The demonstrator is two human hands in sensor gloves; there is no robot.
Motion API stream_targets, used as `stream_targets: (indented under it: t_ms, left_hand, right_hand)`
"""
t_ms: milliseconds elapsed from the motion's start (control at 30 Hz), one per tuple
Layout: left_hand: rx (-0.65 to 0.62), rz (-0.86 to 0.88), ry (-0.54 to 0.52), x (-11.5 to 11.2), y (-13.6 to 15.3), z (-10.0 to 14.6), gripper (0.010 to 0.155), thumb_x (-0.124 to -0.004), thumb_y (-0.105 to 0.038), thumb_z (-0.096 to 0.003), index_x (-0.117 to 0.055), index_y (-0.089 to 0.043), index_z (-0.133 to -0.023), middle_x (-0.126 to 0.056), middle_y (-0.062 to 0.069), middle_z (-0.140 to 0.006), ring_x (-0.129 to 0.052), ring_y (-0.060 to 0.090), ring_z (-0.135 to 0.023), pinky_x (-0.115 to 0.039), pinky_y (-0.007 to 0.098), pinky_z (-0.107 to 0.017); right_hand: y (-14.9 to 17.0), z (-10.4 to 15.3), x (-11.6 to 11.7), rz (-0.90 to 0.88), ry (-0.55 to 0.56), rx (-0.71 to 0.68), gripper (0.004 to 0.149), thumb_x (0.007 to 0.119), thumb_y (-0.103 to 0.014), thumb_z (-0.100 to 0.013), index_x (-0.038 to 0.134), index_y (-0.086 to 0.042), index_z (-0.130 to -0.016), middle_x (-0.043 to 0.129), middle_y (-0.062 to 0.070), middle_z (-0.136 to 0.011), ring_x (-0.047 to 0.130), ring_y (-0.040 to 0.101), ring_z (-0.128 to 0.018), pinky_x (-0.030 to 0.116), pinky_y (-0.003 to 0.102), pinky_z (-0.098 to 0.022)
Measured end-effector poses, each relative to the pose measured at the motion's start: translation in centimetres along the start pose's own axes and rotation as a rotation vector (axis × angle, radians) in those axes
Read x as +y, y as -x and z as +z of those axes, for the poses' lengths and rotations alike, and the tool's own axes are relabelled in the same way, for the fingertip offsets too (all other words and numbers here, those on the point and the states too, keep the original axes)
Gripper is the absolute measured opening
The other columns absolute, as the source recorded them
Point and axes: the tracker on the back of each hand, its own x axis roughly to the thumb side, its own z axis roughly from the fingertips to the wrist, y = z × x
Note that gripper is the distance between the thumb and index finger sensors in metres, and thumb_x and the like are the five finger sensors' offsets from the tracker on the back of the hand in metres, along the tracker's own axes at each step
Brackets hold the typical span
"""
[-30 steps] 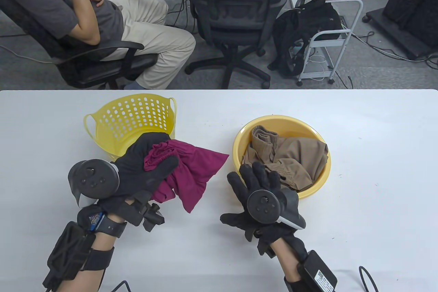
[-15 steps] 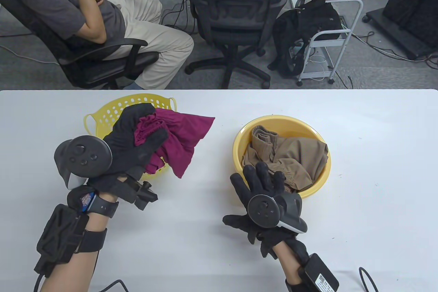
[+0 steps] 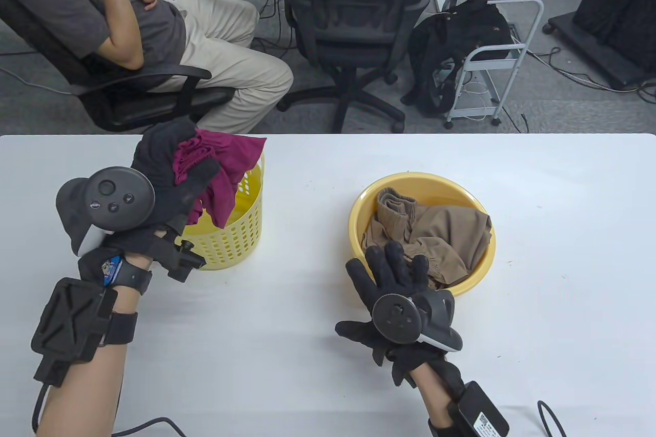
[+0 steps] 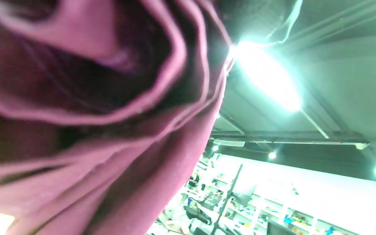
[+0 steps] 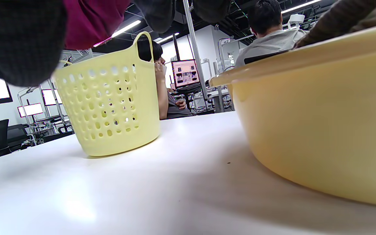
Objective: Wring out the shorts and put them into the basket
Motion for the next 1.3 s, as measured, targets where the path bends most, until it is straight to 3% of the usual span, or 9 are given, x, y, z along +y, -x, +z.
stream_targets:
  t_ms: [267,667,1000,1300]
  left_hand:
    - [0.048,-0.087,0.084,-3.2,2.1,-0.8,0.066,-0.071,-0.045,-0.0559,-0.034,-0.025,-0.107,-0.045,0.022,-0.115,-0.066,0.051,-0.097,-0.052,0.068,-0.073]
    - [0.148,-0.181,0.295,-8.1,4.3,-1.9,0.064,-0.067,-0.044,-0.058,-0.033,-0.023,-0.108,-0.041,0.022,-0.119,-0.055,0.053,-0.106,-0.044,0.07,-0.073]
    - [0.169,-0.313,0.391,-10.1,4.9,-1.9,0.061,-0.071,-0.042,-0.0574,-0.042,-0.024,-0.108,-0.05,0.02,-0.119,-0.057,0.052,-0.107,-0.042,0.072,-0.072]
    - [0.187,-0.411,0.488,-11.3,5.1,-1.5,0.066,-0.073,-0.045,-0.0566,-0.039,-0.022,-0.109,-0.044,0.024,-0.12,-0.053,0.055,-0.108,-0.039,0.076,-0.07]
  right_hand:
    - [0.1,0.3,-0.2,-0.004,0.007,-0.002,0.101,0.082,-0.072,-0.04,0.041,-0.016,-0.113,0.031,0.027,-0.114,0.02,0.056,-0.104,0.02,0.081,-0.063]
    - [0.0,0.4,-0.4,0.01,0.011,-0.013,0.101,0.082,-0.072,-0.04,0.041,-0.016,-0.113,0.031,0.027,-0.114,0.02,0.056,-0.104,0.02,0.081,-0.063]
    - [-0.2,0.6,-0.5,0.014,0.01,-0.024,0.101,0.081,-0.072,-0.04,0.04,-0.017,-0.113,0.031,0.027,-0.114,0.02,0.056,-0.104,0.02,0.081,-0.063]
    - [-0.3,0.8,-0.6,0.017,0.014,-0.028,0.1,0.082,-0.071,-0.04,0.042,-0.016,-0.113,0.031,0.027,-0.114,0.02,0.056,-0.104,0.02,0.081,-0.063]
